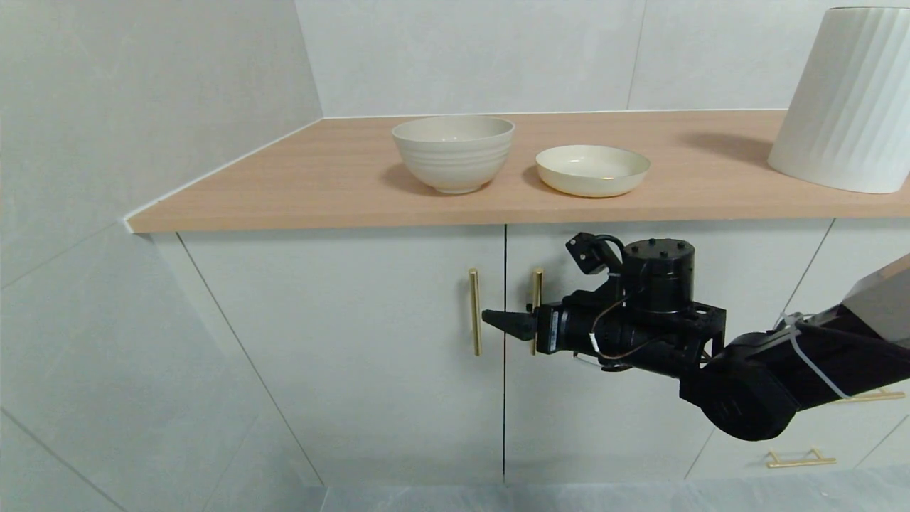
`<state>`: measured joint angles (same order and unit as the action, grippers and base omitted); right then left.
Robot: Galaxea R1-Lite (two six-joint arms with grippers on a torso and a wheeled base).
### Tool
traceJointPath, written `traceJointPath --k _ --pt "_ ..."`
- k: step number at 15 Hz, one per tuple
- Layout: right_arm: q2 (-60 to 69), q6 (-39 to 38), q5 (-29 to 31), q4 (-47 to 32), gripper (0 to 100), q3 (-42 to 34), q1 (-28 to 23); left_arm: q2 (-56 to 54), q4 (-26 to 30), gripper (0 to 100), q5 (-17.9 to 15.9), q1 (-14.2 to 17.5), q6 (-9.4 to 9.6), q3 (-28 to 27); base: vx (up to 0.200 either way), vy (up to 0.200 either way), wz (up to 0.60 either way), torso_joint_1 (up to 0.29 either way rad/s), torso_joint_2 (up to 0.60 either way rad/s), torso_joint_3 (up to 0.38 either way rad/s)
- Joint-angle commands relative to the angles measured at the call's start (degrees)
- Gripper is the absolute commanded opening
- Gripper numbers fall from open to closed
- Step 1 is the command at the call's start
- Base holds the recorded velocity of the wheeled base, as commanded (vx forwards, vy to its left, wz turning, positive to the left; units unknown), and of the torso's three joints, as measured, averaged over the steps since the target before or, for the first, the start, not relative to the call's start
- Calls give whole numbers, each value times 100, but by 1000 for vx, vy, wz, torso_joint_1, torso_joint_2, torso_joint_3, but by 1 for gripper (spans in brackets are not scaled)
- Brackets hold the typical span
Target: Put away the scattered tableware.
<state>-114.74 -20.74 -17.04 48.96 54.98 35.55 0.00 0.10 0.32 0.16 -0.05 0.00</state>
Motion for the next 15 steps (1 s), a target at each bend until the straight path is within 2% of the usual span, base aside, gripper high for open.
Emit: traceJointPath --k 1,5,8,15 --pt "13 -88 -10 0 100 -22 119 0 -1 100 3 2 -4 0 0 0 0 0 0 0" --pt "303 -326 -45 158 100 -339 233 0 -1 100 3 2 -4 0 0 0 0 0 0 0" --pt "892 -326 -361 167 100 -892 400 0 -1 100 3 2 5 0 0 0 0 0 0 0" --pt "2113 -440 -555 167 100 -2149 840 0 -1 100 3 2 5 0 0 0 0 0 0 0"
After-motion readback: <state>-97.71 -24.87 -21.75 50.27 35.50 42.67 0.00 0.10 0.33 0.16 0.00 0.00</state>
